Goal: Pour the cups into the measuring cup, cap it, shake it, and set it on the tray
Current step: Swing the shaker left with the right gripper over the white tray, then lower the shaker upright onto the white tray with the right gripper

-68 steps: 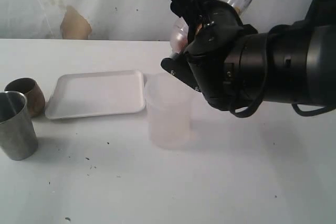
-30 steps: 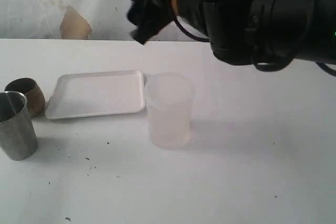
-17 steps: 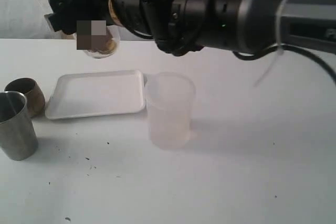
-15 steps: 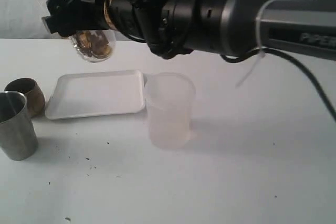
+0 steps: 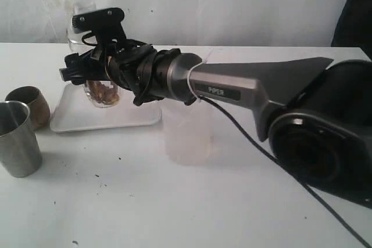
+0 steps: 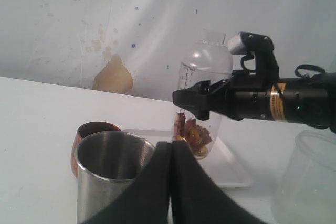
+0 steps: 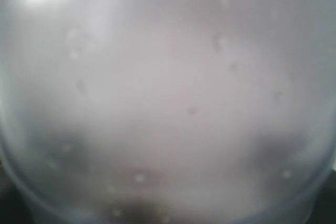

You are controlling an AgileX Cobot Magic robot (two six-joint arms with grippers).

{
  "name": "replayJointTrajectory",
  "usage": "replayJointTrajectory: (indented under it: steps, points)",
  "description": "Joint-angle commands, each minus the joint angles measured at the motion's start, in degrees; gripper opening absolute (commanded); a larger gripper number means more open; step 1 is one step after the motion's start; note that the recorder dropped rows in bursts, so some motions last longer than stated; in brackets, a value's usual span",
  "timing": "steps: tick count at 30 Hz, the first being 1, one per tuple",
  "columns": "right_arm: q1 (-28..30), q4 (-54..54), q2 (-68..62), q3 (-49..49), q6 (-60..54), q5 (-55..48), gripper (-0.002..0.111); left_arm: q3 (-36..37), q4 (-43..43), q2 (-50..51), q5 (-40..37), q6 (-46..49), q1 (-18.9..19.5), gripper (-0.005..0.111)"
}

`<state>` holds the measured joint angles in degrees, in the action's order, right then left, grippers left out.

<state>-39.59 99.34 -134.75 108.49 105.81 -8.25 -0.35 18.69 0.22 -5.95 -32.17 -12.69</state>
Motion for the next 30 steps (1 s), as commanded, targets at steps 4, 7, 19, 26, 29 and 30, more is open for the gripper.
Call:
replayJointTrajectory:
  steps: [4, 7, 19, 26, 29, 30]
  points:
    - [0.3, 0.6, -6.3, 6.7, 0.7, -1.1, 0.000, 0.4, 0.2, -0.2, 0.3, -0.3, 0.0, 0.000]
    - [0.3, 0.6, -6.8, 7.1, 0.7, -1.4, 0.000, 0.4, 0.2, -0.2, 0.3, -0.3, 0.0, 0.000]
    - [0.3, 0.6, -6.7, 7.1, 0.7, -1.7, 0.065, 0.4, 0.2, -0.2, 0.3, -0.3, 0.0, 0.000]
    - [-0.6, 0.6, -4.6, 7.1, 0.7, -1.0, 0.085, 0.4, 0.2, -0.2, 0.3, -0.3, 0.0, 0.000]
    - [-1.2, 0.6, -4.0, 6.9, -0.4, -0.9, 0.085, 0.4, 0.2, -0.2, 0.3, -0.3, 0.0, 0.000]
    - [-1.3, 0.6, -4.0, 6.8, -0.7, -0.9, 0.085, 0.4, 0.2, -0.2, 0.3, -0.3, 0.0, 0.000]
